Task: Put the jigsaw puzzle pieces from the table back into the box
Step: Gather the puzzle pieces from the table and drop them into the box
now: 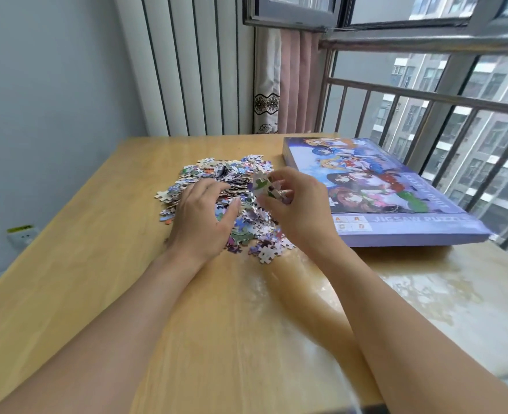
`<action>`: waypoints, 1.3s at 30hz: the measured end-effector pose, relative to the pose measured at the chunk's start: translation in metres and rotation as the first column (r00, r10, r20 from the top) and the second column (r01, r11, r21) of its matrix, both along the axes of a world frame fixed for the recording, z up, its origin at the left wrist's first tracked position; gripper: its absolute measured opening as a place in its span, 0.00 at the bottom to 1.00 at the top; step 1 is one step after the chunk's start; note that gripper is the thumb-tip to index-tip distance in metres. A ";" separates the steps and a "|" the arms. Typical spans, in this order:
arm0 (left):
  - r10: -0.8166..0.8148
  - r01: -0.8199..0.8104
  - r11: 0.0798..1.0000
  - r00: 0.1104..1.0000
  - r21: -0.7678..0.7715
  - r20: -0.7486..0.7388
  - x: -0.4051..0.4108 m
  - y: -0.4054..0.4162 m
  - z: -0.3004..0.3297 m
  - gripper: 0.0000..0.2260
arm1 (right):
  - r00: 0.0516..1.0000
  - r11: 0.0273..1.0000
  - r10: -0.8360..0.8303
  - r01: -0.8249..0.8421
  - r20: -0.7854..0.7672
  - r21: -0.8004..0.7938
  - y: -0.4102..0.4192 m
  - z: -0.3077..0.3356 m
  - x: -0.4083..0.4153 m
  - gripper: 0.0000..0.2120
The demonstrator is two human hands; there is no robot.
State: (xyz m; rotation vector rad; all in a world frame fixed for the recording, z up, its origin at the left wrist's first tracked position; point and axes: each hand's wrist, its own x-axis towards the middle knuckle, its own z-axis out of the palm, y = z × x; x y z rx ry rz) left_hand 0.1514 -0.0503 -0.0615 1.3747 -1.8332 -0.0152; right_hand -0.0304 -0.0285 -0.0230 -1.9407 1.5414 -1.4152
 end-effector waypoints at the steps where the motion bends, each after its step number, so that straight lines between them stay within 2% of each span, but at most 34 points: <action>1: -0.020 0.019 1.000 1.000 -0.025 -0.021 0.000 0.000 0.001 0.19 | 0.999 1.000 0.014 -0.014 0.042 0.006 0.002 0.004 -0.001 0.10; 5: -0.079 0.071 0.993 0.993 -0.094 -0.083 -0.003 0.001 0.004 0.15 | 0.991 0.991 0.065 -0.077 0.115 0.106 0.007 0.008 -0.006 0.16; 7: -0.090 0.080 0.991 0.991 -0.107 -0.097 -0.006 0.001 0.004 0.15 | 0.982 0.975 0.100 -0.129 0.159 0.183 0.011 0.006 -0.007 0.23; 9: -0.113 0.103 0.990 0.988 -0.098 -0.109 -0.009 0.002 0.003 0.14 | 0.986 0.964 0.108 -0.135 0.128 0.227 0.015 0.003 -0.009 0.29; 16: -0.162 0.141 0.980 0.974 -0.138 -0.159 -0.016 0.017 0.003 0.10 | 0.997 0.982 0.079 -0.077 -0.003 0.171 0.041 0.002 -0.028 0.22; 18: -0.189 0.167 0.976 0.969 -0.142 -0.161 -0.023 0.026 0.007 0.11 | 0.997 0.978 0.079 -0.079 0.009 0.194 0.055 -0.002 -0.040 0.20; 20: -0.283 0.271 0.956 0.953 -0.115 -0.107 -0.036 0.035 0.016 0.14 | 0.982 0.955 0.109 -0.147 0.155 0.256 0.069 -0.007 -0.054 0.19; 23: -0.451 0.454 0.891 0.883 0.003 0.129 -0.068 0.044 0.026 0.23 | 0.926 0.915 0.129 -0.249 0.354 0.319 0.086 -0.012 -0.080 0.17; 25: -0.488 0.480 0.872 0.847 0.095 0.208 -0.088 0.044 0.030 0.28 | 0.916 0.911 0.093 -0.236 0.389 0.338 0.095 -0.013 -0.100 0.16; 28: -0.500 0.466 0.864 0.834 0.189 0.233 -0.104 0.038 0.027 0.32 | 0.887 0.900 0.022 -0.219 0.461 0.378 0.101 -0.013 -0.123 0.15; 32: -0.502 0.453 0.865 0.803 0.217 0.322 -0.123 0.030 0.017 0.29 | 0.871 0.888 -0.031 -0.201 0.490 0.413 0.105 -0.011 -0.149 0.13; 35: -0.411 0.410 0.910 0.878 0.057 0.243 -0.137 0.023 0.017 0.16 | 0.842 0.871 -0.060 -0.219 0.537 0.440 0.110 -0.011 -0.161 0.15; 37: -0.344 0.350 0.935 0.934 -0.063 0.095 -0.144 0.020 0.023 0.09 | 0.796 0.847 -0.062 -0.277 0.602 0.454 0.113 -0.010 -0.166 0.15; 39: -0.305 0.299 0.946 0.952 -0.125 -0.032 -0.150 0.018 0.030 0.07 | 0.735 0.818 -0.066 -0.348 0.675 0.458 0.113 -0.007 -0.169 0.17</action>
